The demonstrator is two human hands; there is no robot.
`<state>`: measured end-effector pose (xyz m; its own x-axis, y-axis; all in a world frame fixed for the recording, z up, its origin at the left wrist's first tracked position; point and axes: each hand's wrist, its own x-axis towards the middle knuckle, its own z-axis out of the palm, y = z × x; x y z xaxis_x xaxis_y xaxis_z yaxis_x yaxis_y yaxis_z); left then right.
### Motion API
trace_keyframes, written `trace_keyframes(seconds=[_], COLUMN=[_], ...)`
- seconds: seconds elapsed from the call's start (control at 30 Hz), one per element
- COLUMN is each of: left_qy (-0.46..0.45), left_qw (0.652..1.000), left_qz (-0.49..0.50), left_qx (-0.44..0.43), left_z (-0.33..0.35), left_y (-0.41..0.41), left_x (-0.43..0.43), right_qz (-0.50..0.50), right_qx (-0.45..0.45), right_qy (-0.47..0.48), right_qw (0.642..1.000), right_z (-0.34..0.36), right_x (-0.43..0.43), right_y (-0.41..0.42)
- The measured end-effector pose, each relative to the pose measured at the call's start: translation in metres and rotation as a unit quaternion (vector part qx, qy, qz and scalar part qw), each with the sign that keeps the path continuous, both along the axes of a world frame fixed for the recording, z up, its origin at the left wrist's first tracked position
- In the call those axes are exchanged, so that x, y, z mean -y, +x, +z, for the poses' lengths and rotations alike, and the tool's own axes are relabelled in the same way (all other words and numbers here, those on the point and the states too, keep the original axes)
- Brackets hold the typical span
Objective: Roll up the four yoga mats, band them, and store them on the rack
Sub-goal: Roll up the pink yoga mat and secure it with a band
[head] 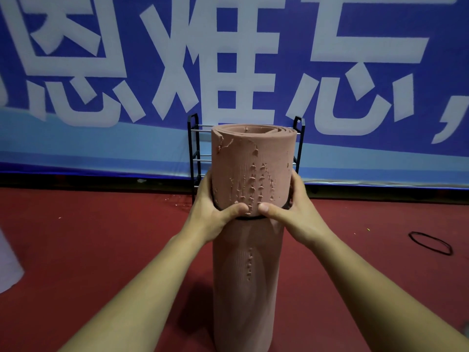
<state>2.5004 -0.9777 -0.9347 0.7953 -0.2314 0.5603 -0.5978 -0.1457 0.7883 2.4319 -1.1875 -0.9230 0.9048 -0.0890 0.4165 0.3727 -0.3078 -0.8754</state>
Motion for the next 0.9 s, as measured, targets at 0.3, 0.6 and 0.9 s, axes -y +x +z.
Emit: trace_keyframes(seconds=[0.3,0.6,0.9], left_qy=[0.02,-0.092,-0.132], left_qw=[0.999,0.996,0.991], left_qz=[-0.012,0.007,0.011], left_qx=[-0.024,-0.011,0.012], left_z=[-0.019,-0.023,-0.021], left_y=[0.002,0.0,0.007], left_x=[0.0,0.024,0.032], right_qz=[0.014,0.0,-0.018], right_qx=[-0.033,0.034,0.051], right_qy=[-0.013,0.021,0.049], right_qw=[0.999,0.999,0.997], right_z=[-0.024,-0.025,-0.026], right_x=[0.007,-0.004,-0.003], right_y=[-0.001,0.011,0.016])
